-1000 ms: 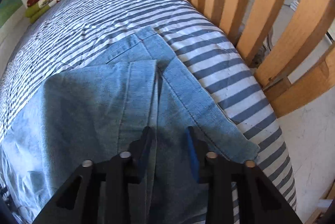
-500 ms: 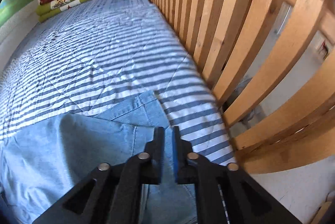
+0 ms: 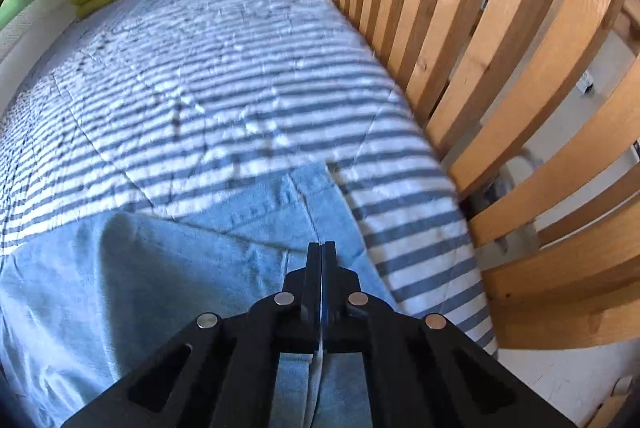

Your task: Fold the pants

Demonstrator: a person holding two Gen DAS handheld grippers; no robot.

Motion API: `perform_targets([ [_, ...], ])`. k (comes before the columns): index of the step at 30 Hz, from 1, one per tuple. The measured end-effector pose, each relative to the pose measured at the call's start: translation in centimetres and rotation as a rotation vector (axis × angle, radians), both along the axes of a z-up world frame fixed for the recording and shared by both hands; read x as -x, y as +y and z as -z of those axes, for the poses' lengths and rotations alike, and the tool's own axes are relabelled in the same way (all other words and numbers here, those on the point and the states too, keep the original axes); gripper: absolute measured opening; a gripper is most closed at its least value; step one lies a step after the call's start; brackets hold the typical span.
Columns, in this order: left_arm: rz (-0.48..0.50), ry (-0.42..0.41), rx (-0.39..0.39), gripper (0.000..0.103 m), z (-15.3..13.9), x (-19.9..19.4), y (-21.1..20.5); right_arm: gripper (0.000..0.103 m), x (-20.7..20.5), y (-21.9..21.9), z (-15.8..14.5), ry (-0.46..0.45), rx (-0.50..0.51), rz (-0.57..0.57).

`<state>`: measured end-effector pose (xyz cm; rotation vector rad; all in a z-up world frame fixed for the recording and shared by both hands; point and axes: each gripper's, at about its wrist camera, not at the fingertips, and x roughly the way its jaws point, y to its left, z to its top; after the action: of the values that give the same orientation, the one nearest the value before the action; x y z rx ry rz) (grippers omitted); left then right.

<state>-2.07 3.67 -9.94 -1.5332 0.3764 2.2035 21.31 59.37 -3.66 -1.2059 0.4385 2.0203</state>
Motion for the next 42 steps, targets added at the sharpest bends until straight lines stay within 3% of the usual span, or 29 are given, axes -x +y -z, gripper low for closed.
perform_targets([
  [2, 0.0, 0.002, 0.0, 0.05, 0.0, 0.0, 0.0, 0.0, 0.0, 1.1, -0.9, 0.024, 0.039, 0.001],
  [4, -0.002, 0.002, -0.003, 0.05, 0.0, 0.0, -0.1, 0.004, 0.0, 2.2, 0.0, 0.016, 0.153, 0.009],
  [7, 0.0, 0.003, -0.005, 0.05, 0.0, -0.2, 0.0, 0.038, 0.2, 2.3, 2.3, -0.02, 0.262, -0.005],
  [8, 0.001, 0.002, -0.005, 0.05, 0.0, -0.1, 0.0, 0.039, 0.2, 2.3, 3.0, -0.032, 0.278, -0.001],
  [11, 0.005, 0.002, -0.002, 0.05, 0.1, 0.1, 0.0, 0.04, -0.4, 2.0, 5.5, -0.051, 0.379, 0.037],
  [12, 0.005, 0.001, -0.002, 0.051, 0.1, 0.2, 0.0, 0.04, -0.5, 1.7, 5.5, -0.042, 0.361, 0.039],
  [13, 0.004, 0.001, -0.002, 0.051, 0.1, 0.2, 0.0, 0.036, -0.4, 1.2, 5.4, -0.039, 0.36, 0.027],
  [14, 0.005, 0.002, -0.002, 0.051, 0.1, 0.2, 0.0, 0.018, -0.4, 0.7, 5.3, -0.028, 0.377, 0.013],
  [20, 0.006, -0.001, 0.0, 0.051, 0.2, 0.6, -0.2, 0.01, 0.4, -1.5, 0.9, -0.013, 0.119, -0.032],
  [22, 0.006, -0.002, 0.001, 0.052, 0.2, 0.7, -0.2, 0.01, 1.5, -2.0, -1.2, -0.069, -0.065, -0.079],
  [24, 0.003, -0.005, 0.003, 0.052, 0.2, 0.9, -0.2, 0.011, 2.8, -1.9, -1.8, -0.108, -0.175, -0.133],
  [26, 0.002, -0.003, 0.007, 0.052, 0.3, 1.1, -0.2, 0.019, 4.7, -1.3, 0.0, -0.233, -0.225, -0.187],
  [28, 0.008, -0.003, 0.01, 0.053, 0.3, 1.2, -0.2, 0.025, 5.2, -0.3, 1.4, -0.338, -0.255, -0.157],
  [30, 0.009, -0.006, 0.009, 0.053, 0.4, 1.3, -0.2, 0.026, 3.4, 0.7, 0.2, -0.256, -0.237, -0.066],
  [32, 0.012, -0.002, 0.006, 0.053, 0.4, 1.4, -0.2, 0.027, 0.1, 1.0, -1.4, -0.143, -0.149, 0.01],
  [35, 0.009, 0.008, -0.005, 0.053, 0.4, 1.1, -0.3, 0.028, -5.3, -0.7, -2.8, -0.07, -0.062, 0.082],
  [39, 0.011, 0.015, -0.01, 0.053, 0.3, 0.9, -0.3, 0.029, -12.1, -5.0, -1.3, 0.042, 0.141, 0.171],
  [42, 0.016, -0.004, -0.003, 0.053, 0.0, 0.9, -0.2, 0.029, -14.4, -7.7, 0.9, 0.111, 0.268, 0.21],
])
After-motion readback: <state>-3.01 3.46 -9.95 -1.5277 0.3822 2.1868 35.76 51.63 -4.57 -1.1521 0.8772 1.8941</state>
